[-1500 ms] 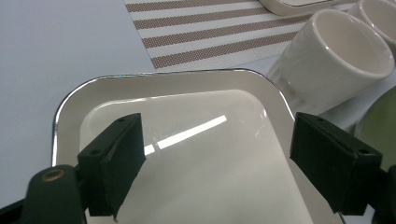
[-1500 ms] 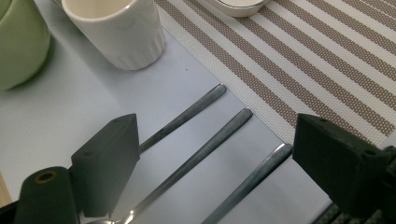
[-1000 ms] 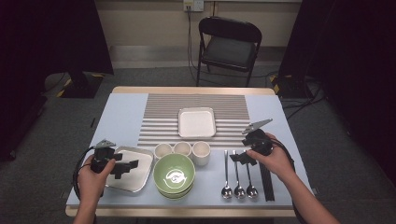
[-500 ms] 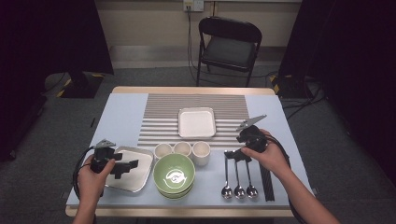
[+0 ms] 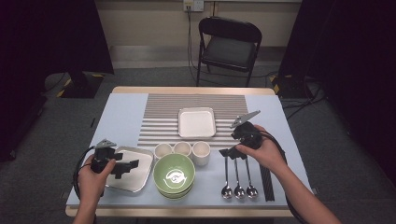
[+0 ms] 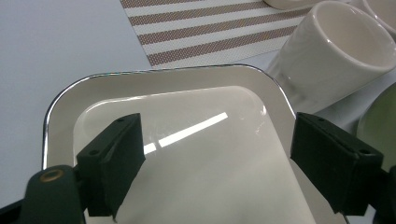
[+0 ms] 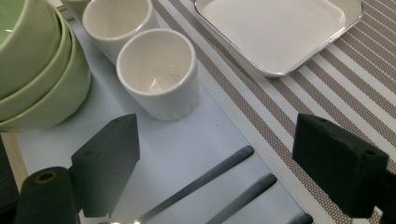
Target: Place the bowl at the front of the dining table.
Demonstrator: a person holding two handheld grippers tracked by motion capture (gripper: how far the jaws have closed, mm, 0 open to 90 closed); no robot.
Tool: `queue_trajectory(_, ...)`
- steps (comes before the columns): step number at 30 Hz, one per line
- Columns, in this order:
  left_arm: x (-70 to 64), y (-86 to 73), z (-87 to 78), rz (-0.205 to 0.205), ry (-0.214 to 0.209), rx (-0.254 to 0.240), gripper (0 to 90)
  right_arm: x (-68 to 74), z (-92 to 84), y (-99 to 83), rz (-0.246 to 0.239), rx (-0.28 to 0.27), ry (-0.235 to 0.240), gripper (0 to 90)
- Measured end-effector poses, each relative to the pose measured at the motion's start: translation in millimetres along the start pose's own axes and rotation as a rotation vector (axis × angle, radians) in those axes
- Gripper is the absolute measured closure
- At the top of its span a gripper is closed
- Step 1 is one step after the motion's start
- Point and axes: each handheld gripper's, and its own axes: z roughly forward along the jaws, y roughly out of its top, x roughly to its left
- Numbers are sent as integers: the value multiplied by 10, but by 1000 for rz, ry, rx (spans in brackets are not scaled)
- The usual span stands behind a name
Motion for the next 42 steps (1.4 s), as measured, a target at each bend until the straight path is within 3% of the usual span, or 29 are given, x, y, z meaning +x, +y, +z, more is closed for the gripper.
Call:
queue_trajectory(10, -10, 6, -10, 1, 5, -7, 171, 117, 25, 162, -30, -2, 32, 143)
queue_trajectory(42, 21, -8, -13, -9, 2, -15, 171, 346, 137, 511, -96, 23, 66, 143)
